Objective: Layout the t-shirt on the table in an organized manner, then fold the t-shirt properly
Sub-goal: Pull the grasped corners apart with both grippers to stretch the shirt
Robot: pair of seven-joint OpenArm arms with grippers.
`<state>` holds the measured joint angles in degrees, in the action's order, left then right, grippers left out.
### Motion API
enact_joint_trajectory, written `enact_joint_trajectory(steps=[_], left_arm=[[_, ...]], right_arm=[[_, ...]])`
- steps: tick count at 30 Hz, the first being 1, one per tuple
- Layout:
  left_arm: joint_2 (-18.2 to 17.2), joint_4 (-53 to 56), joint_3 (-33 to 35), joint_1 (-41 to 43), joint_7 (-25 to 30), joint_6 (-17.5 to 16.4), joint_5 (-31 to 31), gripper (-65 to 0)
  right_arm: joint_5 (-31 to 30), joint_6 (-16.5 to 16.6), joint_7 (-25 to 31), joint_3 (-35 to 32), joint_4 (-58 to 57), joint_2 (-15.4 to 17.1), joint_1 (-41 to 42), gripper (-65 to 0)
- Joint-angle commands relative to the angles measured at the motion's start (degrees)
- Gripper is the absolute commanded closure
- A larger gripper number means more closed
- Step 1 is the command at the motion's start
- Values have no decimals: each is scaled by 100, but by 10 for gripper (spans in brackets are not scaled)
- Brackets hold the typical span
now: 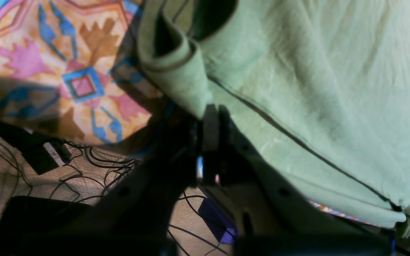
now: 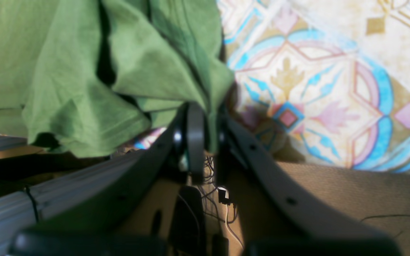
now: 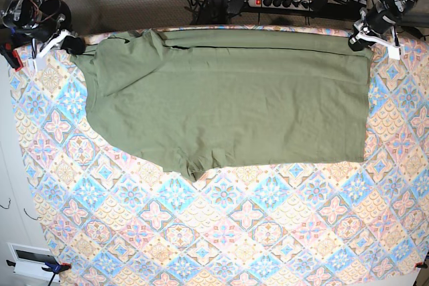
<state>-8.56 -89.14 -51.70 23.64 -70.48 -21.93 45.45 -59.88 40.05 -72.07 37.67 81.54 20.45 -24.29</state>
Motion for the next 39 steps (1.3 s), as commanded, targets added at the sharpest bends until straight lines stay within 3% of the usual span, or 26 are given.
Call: enact_joint_trajectory(steps=[1, 4, 9, 12, 14, 26, 35, 39], left_arm=[[-45, -31, -30, 76, -130, 79, -321, 0], [-72, -31, -30, 128, -139, 79, -303, -22], [-81, -31, -30, 137, -535, 88, -57, -176], [-81, -31, -39, 137, -719, 88, -31, -285], [-81, -31, -56, 137, -702, 88, -31, -317], [-89, -110, -434, 146, -710, 79, -13, -318], [-116, -1481, -443, 287, -693, 79, 189, -318], [-160, -1727, -452, -39, -684, 88, 382, -318]], right_arm=[[-47, -5, 117, 70, 79, 140, -1, -17], [-47, -5, 152, 79, 53, 140, 7, -68], [-47, -5, 117, 352, 53, 61, -1, -197], [-47, -5, 108, 615, 106, -141, -1, -225], [-47, -5, 108, 633, 106, -177, 7, -227], [-47, -5, 108, 1002, 97, -221, -19, -228], [-47, -5, 108, 1108, 97, -203, 25, -226], [-21, -5, 117, 1073, 114, -159, 139, -225]])
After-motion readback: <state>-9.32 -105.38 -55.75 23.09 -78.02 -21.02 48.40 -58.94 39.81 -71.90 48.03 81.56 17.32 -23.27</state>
